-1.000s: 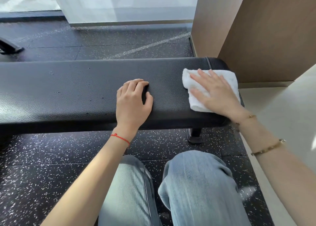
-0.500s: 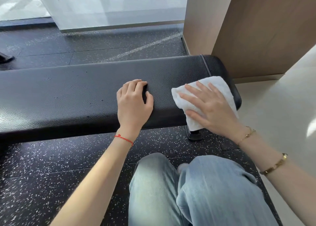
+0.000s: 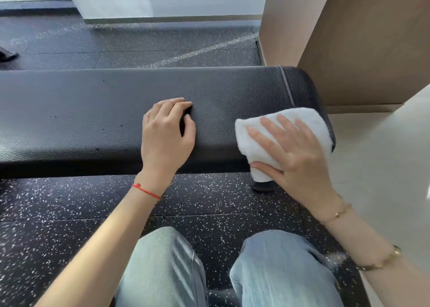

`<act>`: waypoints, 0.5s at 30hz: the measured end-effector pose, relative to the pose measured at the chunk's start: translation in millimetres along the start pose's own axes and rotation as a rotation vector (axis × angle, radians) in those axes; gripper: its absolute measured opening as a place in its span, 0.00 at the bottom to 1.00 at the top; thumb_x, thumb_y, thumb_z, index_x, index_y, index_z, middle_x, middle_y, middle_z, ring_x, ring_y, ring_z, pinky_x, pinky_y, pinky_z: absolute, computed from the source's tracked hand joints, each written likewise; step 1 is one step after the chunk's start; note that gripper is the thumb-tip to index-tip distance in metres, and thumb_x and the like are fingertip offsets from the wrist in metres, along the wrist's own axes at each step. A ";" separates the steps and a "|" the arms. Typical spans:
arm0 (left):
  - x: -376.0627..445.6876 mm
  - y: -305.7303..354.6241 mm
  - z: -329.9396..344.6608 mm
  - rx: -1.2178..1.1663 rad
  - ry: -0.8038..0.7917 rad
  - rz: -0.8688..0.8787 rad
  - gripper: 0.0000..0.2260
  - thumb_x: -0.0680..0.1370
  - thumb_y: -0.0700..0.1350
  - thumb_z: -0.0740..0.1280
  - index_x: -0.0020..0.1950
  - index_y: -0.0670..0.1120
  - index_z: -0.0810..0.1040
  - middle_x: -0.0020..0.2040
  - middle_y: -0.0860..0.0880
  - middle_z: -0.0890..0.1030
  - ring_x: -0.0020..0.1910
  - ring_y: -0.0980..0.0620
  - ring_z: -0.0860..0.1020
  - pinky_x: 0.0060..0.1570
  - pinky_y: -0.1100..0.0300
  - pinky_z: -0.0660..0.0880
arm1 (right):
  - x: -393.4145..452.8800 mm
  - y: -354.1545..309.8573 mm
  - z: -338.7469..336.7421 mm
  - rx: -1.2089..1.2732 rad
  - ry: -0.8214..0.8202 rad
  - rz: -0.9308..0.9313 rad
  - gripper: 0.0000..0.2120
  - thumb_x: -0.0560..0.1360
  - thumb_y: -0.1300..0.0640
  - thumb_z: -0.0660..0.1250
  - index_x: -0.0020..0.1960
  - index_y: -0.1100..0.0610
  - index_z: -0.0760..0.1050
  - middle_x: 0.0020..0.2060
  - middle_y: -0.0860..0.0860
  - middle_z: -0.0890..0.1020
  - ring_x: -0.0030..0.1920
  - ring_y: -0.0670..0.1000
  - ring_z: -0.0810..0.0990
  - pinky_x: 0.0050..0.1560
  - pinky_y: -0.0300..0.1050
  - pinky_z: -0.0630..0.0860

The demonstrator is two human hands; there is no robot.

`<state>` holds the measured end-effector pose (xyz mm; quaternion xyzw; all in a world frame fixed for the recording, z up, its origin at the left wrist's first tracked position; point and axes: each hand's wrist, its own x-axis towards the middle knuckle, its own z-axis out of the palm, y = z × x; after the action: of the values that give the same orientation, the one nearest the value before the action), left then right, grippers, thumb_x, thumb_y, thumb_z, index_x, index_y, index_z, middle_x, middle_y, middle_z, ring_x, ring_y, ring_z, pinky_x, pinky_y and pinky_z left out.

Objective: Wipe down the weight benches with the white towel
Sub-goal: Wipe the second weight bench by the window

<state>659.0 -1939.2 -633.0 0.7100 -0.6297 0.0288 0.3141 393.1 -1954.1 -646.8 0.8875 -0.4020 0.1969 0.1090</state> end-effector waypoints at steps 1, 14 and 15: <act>0.0 0.4 0.3 0.009 -0.002 0.002 0.14 0.80 0.46 0.60 0.62 0.47 0.79 0.63 0.51 0.79 0.66 0.51 0.74 0.68 0.52 0.67 | -3.0 5.4 -2.3 -0.004 -0.001 0.015 0.26 0.81 0.39 0.59 0.75 0.50 0.67 0.73 0.52 0.70 0.74 0.58 0.67 0.72 0.63 0.62; -0.3 3.8 0.4 0.090 -0.005 0.050 0.15 0.80 0.46 0.57 0.62 0.44 0.78 0.63 0.48 0.79 0.64 0.46 0.73 0.66 0.48 0.68 | 19.0 -11.4 -0.4 0.015 -0.161 -0.117 0.28 0.81 0.36 0.54 0.78 0.46 0.59 0.76 0.51 0.66 0.76 0.58 0.63 0.75 0.59 0.58; -0.6 5.2 -0.2 0.097 -0.006 0.047 0.15 0.80 0.46 0.57 0.62 0.44 0.78 0.63 0.48 0.79 0.64 0.46 0.74 0.66 0.48 0.69 | 15.2 -1.2 -3.0 0.028 -0.162 -0.120 0.28 0.81 0.36 0.54 0.78 0.46 0.59 0.76 0.51 0.65 0.76 0.57 0.63 0.75 0.58 0.58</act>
<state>654.3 -1938.6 -631.0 0.7093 -0.6451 0.0645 0.2767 402.4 -1962.4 -637.4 0.9244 -0.3530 0.1233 0.0754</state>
